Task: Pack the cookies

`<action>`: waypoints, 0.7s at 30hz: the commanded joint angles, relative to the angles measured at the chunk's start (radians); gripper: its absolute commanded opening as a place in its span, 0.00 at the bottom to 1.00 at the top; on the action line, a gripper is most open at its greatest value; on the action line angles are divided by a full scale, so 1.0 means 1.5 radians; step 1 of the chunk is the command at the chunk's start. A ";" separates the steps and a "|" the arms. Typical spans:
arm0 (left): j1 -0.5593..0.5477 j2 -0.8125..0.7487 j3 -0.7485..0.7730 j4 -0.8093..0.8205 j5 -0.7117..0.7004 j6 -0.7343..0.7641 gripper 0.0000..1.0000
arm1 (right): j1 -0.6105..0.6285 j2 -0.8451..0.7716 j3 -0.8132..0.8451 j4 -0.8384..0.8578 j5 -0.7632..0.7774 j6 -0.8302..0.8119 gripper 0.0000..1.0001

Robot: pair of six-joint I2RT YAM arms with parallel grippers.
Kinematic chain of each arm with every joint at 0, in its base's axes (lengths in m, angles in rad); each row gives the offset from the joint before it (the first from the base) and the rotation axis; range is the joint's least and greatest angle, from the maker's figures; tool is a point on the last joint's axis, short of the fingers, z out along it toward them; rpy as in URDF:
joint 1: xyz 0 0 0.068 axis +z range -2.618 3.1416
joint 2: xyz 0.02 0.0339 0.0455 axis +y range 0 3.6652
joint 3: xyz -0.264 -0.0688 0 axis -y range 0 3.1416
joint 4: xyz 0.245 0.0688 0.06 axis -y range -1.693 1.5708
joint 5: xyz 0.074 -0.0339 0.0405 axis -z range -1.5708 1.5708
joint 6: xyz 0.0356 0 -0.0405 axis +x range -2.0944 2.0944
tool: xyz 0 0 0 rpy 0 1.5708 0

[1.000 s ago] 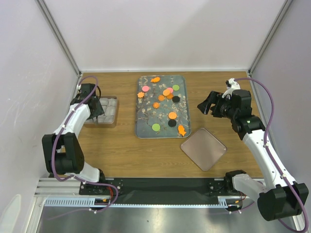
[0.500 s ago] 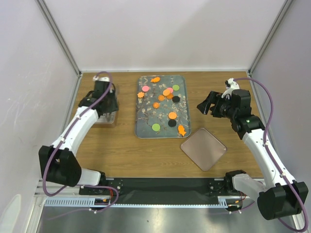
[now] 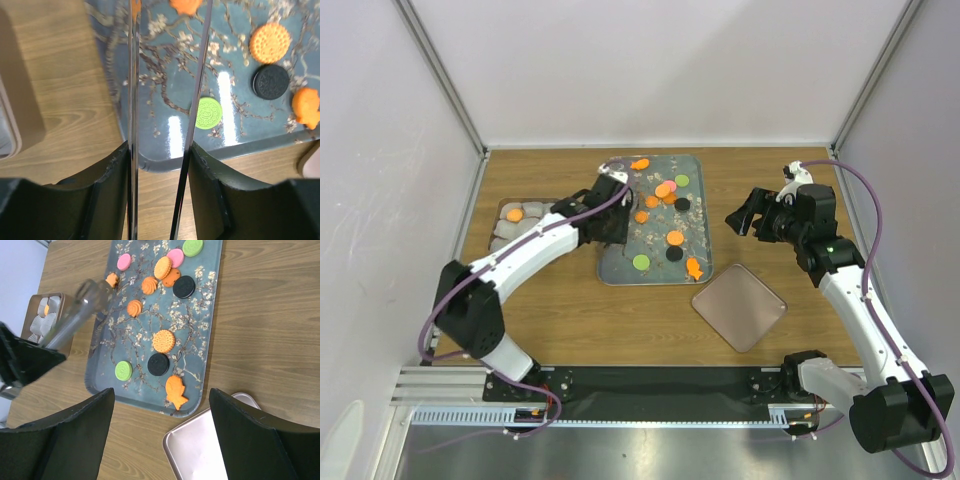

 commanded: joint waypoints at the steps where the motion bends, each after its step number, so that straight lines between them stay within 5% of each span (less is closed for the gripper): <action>1: -0.016 0.033 0.037 0.006 -0.020 -0.010 0.51 | -0.001 0.001 0.006 0.017 0.008 -0.001 0.83; 21: -0.059 0.154 0.096 -0.011 -0.070 0.031 0.51 | -0.001 0.004 0.008 0.014 0.008 -0.004 0.83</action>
